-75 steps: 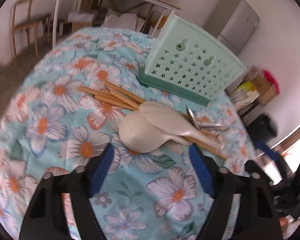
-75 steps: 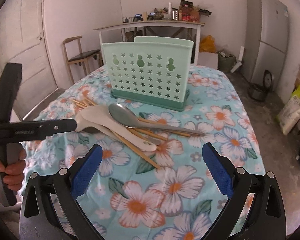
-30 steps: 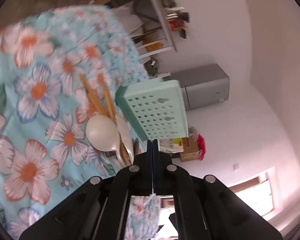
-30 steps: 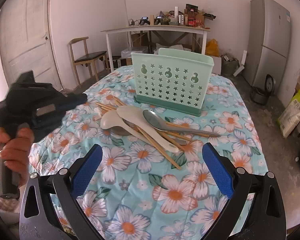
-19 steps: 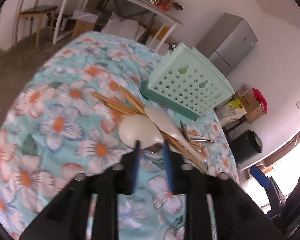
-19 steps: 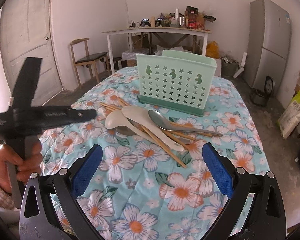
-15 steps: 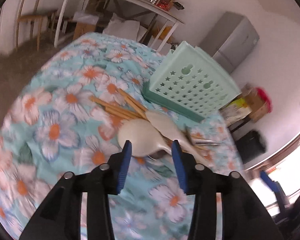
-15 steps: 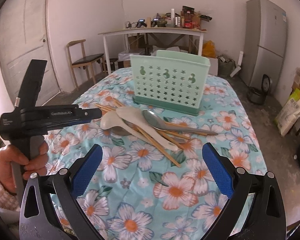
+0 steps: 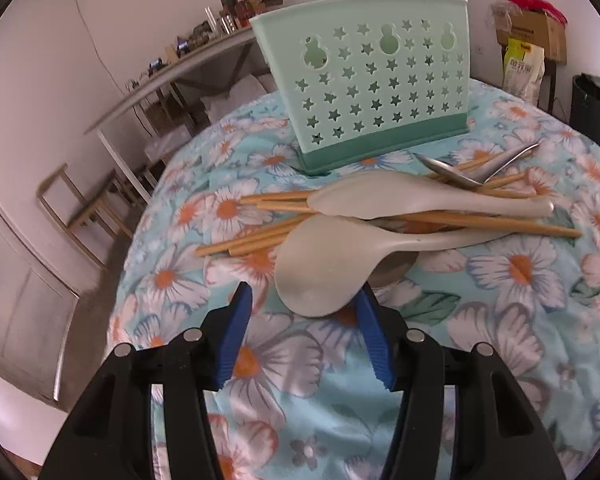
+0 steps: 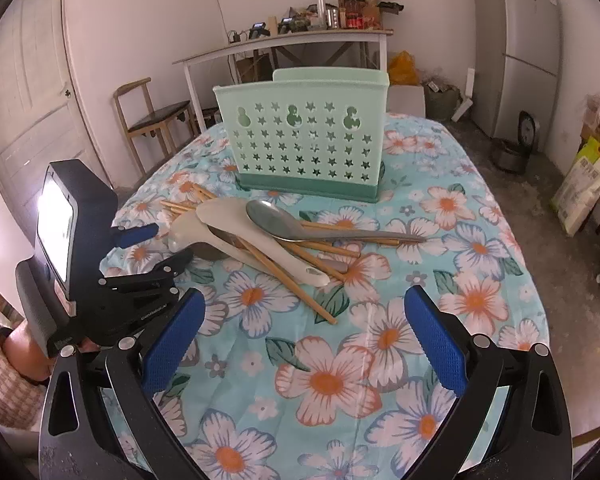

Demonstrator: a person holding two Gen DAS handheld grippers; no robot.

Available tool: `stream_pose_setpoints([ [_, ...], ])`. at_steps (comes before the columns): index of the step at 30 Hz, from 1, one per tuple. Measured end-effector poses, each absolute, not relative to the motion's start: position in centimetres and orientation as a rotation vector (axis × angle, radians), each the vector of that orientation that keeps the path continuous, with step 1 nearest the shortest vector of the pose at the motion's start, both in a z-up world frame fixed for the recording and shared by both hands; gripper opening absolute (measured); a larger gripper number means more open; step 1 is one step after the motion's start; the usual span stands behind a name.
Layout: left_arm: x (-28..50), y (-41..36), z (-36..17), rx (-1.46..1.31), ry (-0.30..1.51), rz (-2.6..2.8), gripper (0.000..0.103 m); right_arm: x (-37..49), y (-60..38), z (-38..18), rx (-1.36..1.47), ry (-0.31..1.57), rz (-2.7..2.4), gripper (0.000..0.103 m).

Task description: Organize utensils

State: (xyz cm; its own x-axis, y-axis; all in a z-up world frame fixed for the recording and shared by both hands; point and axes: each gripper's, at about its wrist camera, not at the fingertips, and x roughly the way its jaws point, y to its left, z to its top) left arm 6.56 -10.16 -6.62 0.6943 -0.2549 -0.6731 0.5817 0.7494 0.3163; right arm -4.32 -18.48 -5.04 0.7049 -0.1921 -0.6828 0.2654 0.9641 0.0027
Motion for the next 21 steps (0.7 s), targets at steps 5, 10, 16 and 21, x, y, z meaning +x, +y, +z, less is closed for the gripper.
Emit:
stream_pose_setpoints([
  [5, 5.9, -10.7, -6.7, 0.605, 0.604, -0.500, 0.027, -3.9, -19.4, -5.9, 0.142, 0.768, -0.260, 0.095],
  [10, 4.4, -11.2, -6.4, 0.683, 0.535, -0.501, 0.015, -3.8, -19.8, -6.4, 0.168, 0.774, -0.258, 0.095],
  [16, 3.0, -10.4, -4.5, 0.690, 0.535, -0.527, 0.008, -4.3, -20.0, -6.2, 0.172, 0.761, -0.264, 0.095],
  [21, 1.5, -9.2, -1.7, 0.655, 0.633, -0.707, 0.003, -5.0, -20.3, -5.8, 0.174, 0.743, -0.271, 0.095],
])
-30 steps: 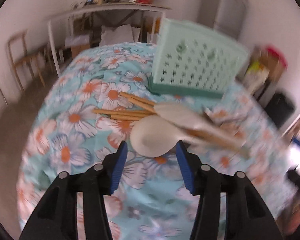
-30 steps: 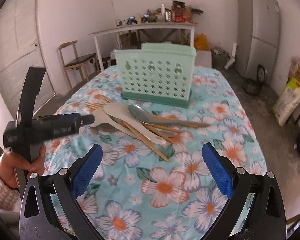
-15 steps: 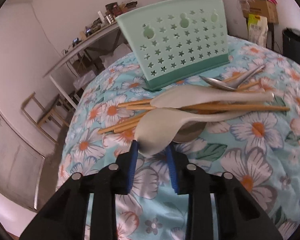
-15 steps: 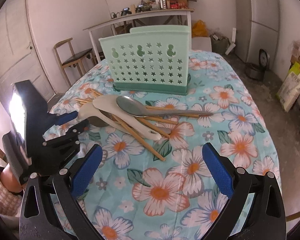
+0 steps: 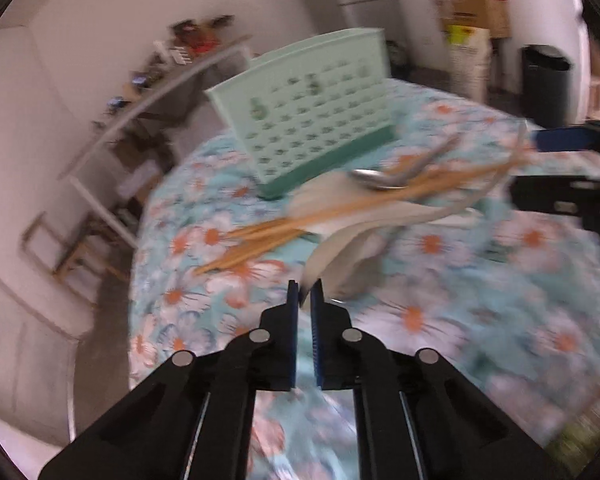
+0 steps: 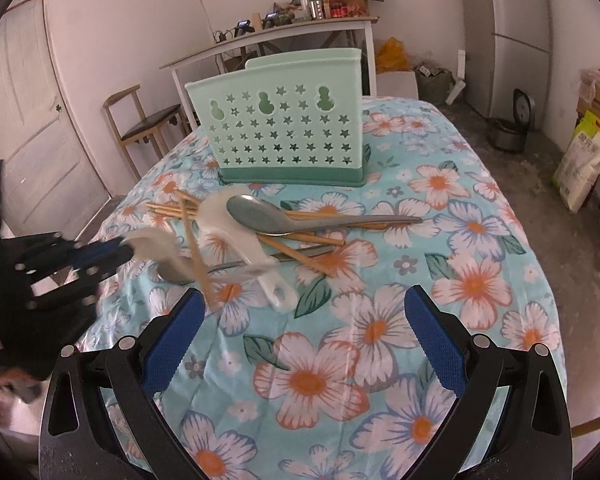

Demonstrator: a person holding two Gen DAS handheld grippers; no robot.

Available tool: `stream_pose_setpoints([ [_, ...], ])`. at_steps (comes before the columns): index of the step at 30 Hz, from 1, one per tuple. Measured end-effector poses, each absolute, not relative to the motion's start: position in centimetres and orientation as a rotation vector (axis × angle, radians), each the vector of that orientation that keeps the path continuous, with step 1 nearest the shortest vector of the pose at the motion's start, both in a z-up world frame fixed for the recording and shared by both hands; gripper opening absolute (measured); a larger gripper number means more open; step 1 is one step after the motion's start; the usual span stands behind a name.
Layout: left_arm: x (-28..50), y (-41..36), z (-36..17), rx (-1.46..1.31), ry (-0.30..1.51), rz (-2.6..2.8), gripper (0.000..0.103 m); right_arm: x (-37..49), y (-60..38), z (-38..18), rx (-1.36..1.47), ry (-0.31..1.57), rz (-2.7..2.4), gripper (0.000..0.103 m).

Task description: Organize utensils

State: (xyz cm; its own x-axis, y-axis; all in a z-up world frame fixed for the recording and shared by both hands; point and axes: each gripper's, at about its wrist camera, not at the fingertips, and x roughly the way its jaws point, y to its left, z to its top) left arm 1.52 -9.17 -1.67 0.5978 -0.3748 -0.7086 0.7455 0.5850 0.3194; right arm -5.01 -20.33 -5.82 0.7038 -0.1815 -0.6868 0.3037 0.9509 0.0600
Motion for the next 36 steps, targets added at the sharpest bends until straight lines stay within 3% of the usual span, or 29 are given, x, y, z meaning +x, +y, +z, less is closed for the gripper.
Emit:
stream_pose_setpoints([
  [6, 2.1, -8.5, -0.3, 0.535, 0.805, -0.849, 0.004, -5.8, -20.7, -5.3, 0.187, 0.718, -0.279, 0.095],
  [14, 8.0, -7.3, -3.3, 0.123, 1.068, -0.831, 0.005, -6.6, -20.7, -5.1, 0.177, 0.714, -0.298, 0.095],
  [16, 9.1, -6.1, -3.5, -0.004, 1.103, -0.818, 0.024, -6.8, -20.9, -5.1, 0.180, 0.708, -0.305, 0.095],
  [18, 9.5, -4.8, -3.6, -0.107, 1.116, -0.806, 0.034, -6.8, -21.2, -5.2, 0.189, 0.709, -0.307, 0.095],
  [21, 9.2, -3.2, -3.8, -0.185, 1.130, -0.787, 0.038, -6.5, -21.4, -5.5, 0.210, 0.714, -0.296, 0.095],
  [34, 7.4, -4.4, -7.2, -0.318, 1.223, -0.759, 0.036, -6.7, -20.7, -5.2, 0.207, 0.691, -0.252, 0.095],
  [36, 7.6, -4.3, -7.3, -0.335, 1.212, -0.733, 0.029, -6.9, -20.9, -5.2, 0.214, 0.691, -0.256, 0.095],
])
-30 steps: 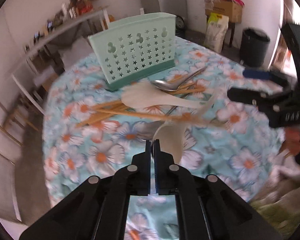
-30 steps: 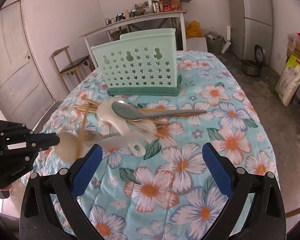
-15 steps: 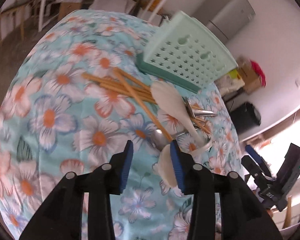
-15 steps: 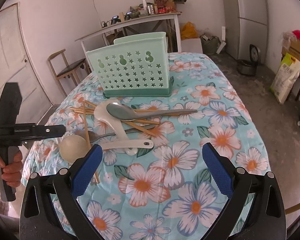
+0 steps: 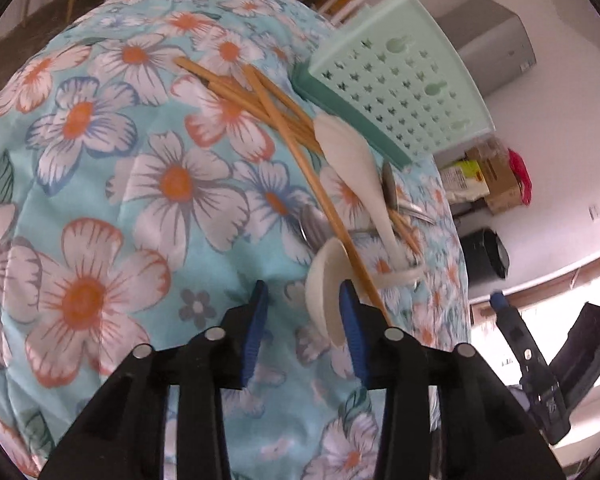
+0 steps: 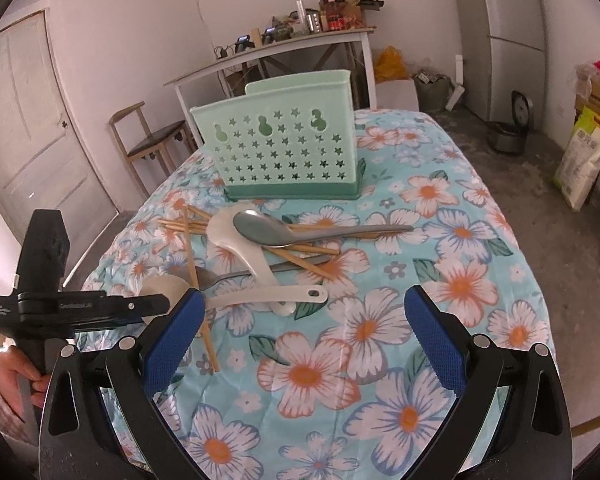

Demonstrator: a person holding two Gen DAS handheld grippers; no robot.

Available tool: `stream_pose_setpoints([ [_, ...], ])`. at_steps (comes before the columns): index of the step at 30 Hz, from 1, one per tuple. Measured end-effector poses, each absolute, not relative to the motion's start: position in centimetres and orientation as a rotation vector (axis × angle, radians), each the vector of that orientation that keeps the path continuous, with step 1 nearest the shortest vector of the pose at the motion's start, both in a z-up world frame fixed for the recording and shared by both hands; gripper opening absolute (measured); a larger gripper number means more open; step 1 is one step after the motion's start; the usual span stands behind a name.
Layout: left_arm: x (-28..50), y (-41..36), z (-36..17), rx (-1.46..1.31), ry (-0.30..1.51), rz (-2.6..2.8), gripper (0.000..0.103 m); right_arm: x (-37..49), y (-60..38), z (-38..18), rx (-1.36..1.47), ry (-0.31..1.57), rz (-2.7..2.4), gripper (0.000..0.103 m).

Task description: Organize utensils

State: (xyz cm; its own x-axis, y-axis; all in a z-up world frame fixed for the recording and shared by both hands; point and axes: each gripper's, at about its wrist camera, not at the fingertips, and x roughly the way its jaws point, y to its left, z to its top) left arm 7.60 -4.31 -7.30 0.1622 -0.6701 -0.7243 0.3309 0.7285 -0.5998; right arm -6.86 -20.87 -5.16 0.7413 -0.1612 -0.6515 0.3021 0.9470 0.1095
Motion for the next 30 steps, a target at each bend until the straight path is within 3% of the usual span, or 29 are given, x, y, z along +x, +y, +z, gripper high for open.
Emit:
stream_pose_setpoints([
  [4, 7.6, -3.9, -7.3, -0.316, 1.190, -0.679, 0.005, -6.9, -20.9, -5.2, 0.221, 0.703, -0.250, 0.095],
  [17, 6.8, 0.7, -3.9, -0.056, 1.072, -0.524, 0.006, -5.3, -17.9, -3.7, 0.110, 0.689, -0.183, 0.092],
  [23, 5.4, 2.9, -1.1, 0.033, 0.914, -0.463, 0.005, -4.2, -16.5, -3.9, 0.064, 0.703, -0.169, 0.088],
  [30, 4.8, 4.0, 3.6, -0.093, 0.826, -0.665, 0.005, -3.9, -16.5, -3.1, 0.070, 0.680, -0.191, 0.088],
])
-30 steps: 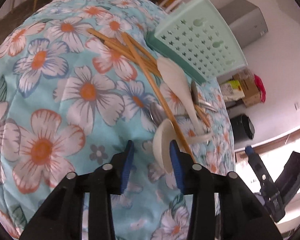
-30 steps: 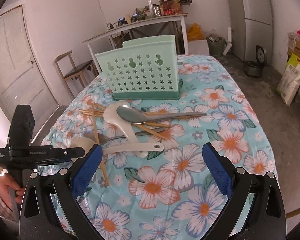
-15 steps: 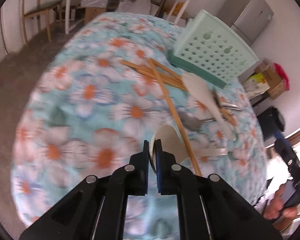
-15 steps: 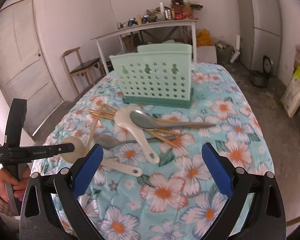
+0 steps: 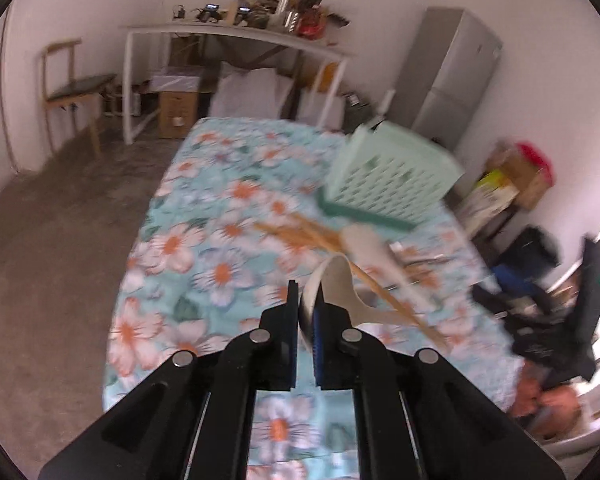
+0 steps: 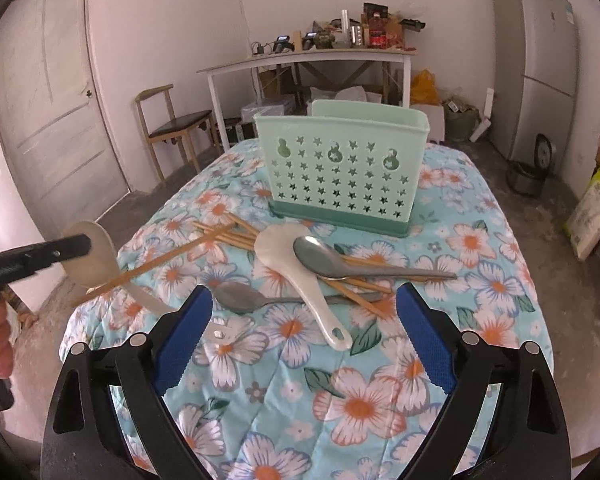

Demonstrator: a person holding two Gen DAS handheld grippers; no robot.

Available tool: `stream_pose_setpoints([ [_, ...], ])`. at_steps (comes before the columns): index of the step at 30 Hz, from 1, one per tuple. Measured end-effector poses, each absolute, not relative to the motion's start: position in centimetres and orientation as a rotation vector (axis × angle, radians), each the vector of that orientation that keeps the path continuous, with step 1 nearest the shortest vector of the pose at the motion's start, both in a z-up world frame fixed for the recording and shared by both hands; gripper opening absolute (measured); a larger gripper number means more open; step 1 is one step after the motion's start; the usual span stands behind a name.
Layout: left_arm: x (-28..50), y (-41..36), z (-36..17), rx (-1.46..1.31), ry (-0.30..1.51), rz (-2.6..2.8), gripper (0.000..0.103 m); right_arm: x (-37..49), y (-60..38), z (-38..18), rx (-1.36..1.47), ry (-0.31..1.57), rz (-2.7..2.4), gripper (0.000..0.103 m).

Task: Organize utensils
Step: 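Carry the white ladle toward the holder with the left tool while the right tool grasps a metal spoon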

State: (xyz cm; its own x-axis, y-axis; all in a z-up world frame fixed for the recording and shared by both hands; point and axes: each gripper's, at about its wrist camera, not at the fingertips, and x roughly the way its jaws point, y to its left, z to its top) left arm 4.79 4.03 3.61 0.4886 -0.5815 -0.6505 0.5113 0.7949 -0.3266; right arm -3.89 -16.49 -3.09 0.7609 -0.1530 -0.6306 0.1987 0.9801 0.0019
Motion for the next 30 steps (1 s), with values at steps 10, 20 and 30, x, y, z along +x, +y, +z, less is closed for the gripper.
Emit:
stream_pose_setpoints([
  [10, 5.9, 4.8, 6.6, -0.369, 0.773, -0.827, 0.005, -6.6, -19.0, -2.0, 0.109, 0.634, -0.315, 0.088],
  [20, 7.7, 5.7, 2.5, -0.201, 0.861, -0.498, 0.005, -5.5, -16.3, -2.2, 0.028, 0.630, -0.174, 0.064],
  [30, 9.4, 9.1, 0.2, -0.301, 0.874, -0.404, 0.005, 0.7, -8.4, -10.5, -0.461, 0.820, -0.067, 0.040],
])
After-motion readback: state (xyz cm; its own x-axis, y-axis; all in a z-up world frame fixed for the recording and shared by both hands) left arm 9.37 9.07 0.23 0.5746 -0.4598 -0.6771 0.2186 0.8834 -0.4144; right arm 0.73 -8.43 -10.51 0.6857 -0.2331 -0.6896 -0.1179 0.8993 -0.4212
